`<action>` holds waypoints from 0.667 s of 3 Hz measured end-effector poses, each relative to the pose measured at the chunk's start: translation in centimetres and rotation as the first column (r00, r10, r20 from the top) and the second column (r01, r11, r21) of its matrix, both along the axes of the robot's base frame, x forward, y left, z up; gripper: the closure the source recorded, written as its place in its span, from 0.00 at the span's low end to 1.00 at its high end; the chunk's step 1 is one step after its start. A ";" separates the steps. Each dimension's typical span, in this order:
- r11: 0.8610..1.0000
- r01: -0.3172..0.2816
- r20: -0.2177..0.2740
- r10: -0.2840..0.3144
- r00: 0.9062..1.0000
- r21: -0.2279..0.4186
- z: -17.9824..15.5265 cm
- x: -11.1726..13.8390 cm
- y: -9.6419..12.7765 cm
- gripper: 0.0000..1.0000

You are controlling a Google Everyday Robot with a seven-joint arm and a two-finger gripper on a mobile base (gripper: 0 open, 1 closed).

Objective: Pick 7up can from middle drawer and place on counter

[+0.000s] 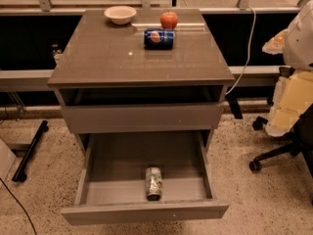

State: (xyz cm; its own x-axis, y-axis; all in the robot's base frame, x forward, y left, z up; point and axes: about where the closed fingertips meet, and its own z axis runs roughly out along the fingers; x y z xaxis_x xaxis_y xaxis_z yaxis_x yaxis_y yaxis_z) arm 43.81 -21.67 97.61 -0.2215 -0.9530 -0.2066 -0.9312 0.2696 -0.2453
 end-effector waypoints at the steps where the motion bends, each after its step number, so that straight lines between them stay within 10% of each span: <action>1: 1.000 0.000 0.000 0.000 1.000 0.000 0.0 0.0 0.0 0.00; 2: 0.999 0.024 -0.001 -0.024 1.000 0.039 -0.5 0.2 0.7 0.00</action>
Offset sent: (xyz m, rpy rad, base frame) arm 0.0045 0.0145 -0.0184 0.0930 0.0222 -0.0572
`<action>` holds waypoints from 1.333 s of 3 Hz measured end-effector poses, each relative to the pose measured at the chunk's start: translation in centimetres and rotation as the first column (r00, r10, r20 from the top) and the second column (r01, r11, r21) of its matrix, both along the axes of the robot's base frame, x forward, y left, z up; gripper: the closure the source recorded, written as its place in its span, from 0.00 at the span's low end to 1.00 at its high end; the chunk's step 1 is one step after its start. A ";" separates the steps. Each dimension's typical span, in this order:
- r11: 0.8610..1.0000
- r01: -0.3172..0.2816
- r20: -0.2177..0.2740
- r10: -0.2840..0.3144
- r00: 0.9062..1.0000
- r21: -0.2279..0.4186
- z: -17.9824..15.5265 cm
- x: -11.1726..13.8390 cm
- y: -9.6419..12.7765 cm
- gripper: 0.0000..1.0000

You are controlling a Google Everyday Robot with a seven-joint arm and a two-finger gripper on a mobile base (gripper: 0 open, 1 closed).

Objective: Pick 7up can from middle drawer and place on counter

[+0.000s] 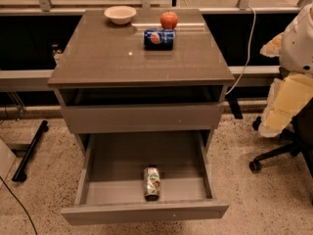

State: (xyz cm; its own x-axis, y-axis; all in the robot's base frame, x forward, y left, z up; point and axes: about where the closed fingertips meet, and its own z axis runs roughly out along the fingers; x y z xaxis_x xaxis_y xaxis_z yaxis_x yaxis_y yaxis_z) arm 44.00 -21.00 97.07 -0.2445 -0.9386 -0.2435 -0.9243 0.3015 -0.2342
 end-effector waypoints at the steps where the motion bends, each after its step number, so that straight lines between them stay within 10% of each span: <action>1: 0.996 0.069 -0.018 -0.068 0.998 0.054 -1.4 0.5 0.7 0.00; 4: 0.964 0.241 -0.102 -0.230 0.968 0.112 -6.4 2.0 3.6 0.00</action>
Offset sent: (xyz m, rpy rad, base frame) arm 0.0240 0.0243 -0.0638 0.1796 0.0962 -0.2606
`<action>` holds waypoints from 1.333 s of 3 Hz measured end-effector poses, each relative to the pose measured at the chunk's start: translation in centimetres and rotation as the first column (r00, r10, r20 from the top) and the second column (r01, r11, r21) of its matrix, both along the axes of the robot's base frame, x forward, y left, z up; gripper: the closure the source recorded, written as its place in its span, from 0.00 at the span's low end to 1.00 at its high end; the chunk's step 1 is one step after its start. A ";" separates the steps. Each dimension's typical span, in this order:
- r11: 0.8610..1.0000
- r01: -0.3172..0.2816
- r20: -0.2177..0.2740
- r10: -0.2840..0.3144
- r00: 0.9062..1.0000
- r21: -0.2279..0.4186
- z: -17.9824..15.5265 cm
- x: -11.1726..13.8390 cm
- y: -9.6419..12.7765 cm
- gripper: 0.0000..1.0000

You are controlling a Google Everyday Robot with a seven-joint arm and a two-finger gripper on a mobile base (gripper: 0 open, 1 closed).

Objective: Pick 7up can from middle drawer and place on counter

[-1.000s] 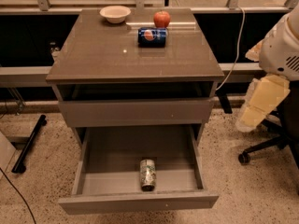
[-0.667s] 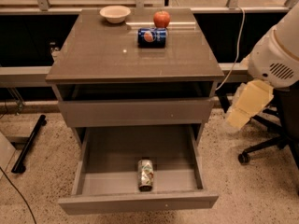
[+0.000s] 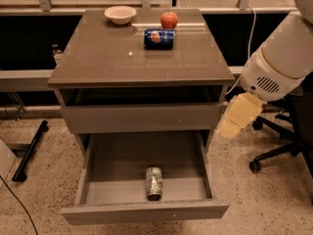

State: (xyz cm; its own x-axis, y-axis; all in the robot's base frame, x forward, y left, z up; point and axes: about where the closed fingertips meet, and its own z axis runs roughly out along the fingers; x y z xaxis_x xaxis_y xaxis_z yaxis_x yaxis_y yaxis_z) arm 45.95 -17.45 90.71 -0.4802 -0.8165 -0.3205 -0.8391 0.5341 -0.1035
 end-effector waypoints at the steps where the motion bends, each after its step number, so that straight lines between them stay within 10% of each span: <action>1: 1.000 -0.004 -0.021 0.005 1.000 0.027 -0.8 0.1 0.7 0.00; 4: 0.986 0.046 -0.202 -0.014 0.979 0.158 -15.0 2.5 11.5 0.00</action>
Offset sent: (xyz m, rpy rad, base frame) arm 0.0060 0.0560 -0.0591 0.1592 0.1306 0.0401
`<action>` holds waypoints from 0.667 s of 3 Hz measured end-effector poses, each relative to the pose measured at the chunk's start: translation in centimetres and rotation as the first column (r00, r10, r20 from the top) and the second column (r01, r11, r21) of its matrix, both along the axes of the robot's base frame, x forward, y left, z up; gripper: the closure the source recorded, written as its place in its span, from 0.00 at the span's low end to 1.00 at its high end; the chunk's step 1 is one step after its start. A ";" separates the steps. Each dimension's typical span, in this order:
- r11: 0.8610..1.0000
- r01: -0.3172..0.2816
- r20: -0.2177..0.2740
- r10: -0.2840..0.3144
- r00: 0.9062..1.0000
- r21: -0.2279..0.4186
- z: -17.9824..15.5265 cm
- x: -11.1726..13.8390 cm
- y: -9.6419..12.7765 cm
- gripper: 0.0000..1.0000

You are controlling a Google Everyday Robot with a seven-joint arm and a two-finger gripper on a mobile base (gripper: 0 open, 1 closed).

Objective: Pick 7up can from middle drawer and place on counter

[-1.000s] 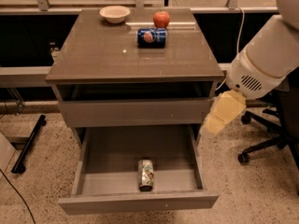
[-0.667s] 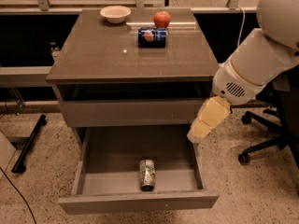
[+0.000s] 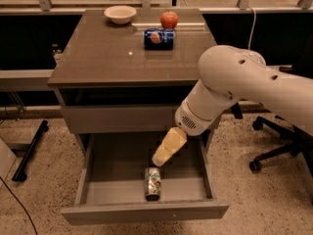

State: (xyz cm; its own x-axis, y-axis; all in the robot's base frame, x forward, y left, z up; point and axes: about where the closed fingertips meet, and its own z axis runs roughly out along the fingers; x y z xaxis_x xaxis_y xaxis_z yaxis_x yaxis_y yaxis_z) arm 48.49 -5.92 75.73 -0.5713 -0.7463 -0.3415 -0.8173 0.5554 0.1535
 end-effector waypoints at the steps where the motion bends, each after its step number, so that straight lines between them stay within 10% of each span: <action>1: 1.000 0.000 0.000 0.000 1.000 0.000 0.0 0.0 0.0 0.00; 2: 0.998 0.049 -0.032 -0.048 0.998 0.030 -2.2 0.5 1.1 0.00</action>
Offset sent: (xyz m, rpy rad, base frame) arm 0.0147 0.0287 -0.0578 0.0836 0.0858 -0.1286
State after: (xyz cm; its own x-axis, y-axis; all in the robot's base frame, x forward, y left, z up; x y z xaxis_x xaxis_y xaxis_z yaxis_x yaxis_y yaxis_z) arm 48.97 -4.79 73.57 -0.6173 -0.7068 -0.3453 -0.7841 0.5887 0.1967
